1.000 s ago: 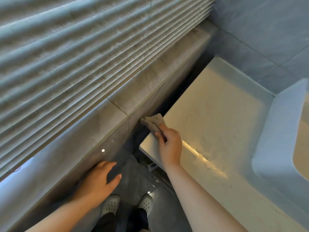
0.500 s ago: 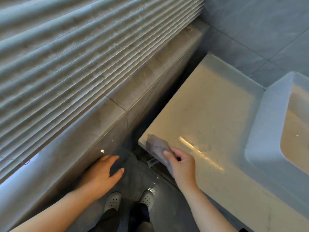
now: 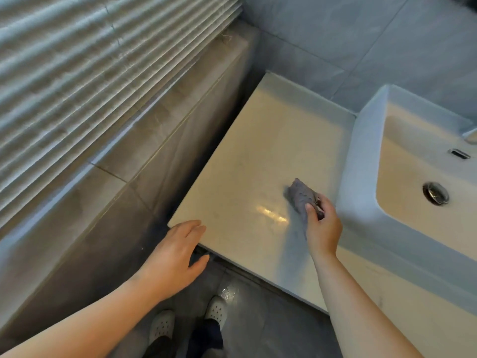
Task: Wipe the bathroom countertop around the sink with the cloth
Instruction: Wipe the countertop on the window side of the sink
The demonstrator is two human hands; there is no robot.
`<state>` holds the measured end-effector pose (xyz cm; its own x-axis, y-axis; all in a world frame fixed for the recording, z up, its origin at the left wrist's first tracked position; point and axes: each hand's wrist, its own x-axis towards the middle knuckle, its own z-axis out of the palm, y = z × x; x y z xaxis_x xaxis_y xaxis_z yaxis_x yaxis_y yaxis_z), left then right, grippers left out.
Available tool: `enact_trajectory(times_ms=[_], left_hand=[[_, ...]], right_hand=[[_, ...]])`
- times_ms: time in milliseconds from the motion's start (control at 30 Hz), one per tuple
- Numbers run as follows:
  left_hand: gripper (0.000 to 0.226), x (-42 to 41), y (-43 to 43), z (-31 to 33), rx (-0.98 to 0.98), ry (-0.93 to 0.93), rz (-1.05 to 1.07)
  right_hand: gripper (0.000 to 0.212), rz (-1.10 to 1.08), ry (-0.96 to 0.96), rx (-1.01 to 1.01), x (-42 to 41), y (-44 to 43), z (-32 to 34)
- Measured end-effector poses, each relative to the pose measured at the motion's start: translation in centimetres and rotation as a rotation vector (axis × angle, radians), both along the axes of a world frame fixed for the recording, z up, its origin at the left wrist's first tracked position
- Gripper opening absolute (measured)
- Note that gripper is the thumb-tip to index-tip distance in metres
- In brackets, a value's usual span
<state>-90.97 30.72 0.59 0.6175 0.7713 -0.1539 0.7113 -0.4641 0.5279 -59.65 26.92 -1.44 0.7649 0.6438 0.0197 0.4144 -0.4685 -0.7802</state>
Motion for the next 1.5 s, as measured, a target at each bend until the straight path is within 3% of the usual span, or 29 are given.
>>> enact_trajectory(times_ms=[100, 200, 333, 400, 600, 1100, 1300, 1500], left_hand=[[0.065, 0.9, 0.3, -0.3, -0.004, 0.017, -0.015], [0.064, 1.3, 0.6, -0.5, 0.008, 0.015, -0.020], [0.063, 1.3, 1.0, -0.7, 0.027, 0.020, -0.037], [0.062, 1.2, 1.3, -0.8, 0.037, 0.020, -0.034], [0.060, 0.2, 2.0, -1.3, 0.056, 0.033, -0.005], [0.058, -9.8, -1.2, -2.1, -0.154, 0.039, 0.208], [0.058, -11.9, -3.2, -0.3, -0.277, 0.129, 0.231], [0.057, -11.5, -3.2, 1.8, -0.290, 0.071, 0.202]], right_hand=[[0.049, -0.031, -0.182, -0.054, -0.1, 0.4, -1.1], [0.043, -0.075, -0.417, -0.035, -0.4, 0.1, -1.5], [0.032, 0.170, -0.517, -0.133, -0.3, -0.2, -2.8], [0.037, 0.171, -0.471, -0.180, -0.5, 0.2, -3.2], [0.033, 0.057, -0.316, -0.049, -2.5, 1.0, -4.5], [0.033, 0.469, -0.246, -0.045, -19.7, -0.8, -3.2], [0.030, 0.636, 0.034, -0.102, -22.4, -2.5, 0.1], [0.030, 0.515, 0.237, -0.162, -20.5, -5.3, 5.0]])
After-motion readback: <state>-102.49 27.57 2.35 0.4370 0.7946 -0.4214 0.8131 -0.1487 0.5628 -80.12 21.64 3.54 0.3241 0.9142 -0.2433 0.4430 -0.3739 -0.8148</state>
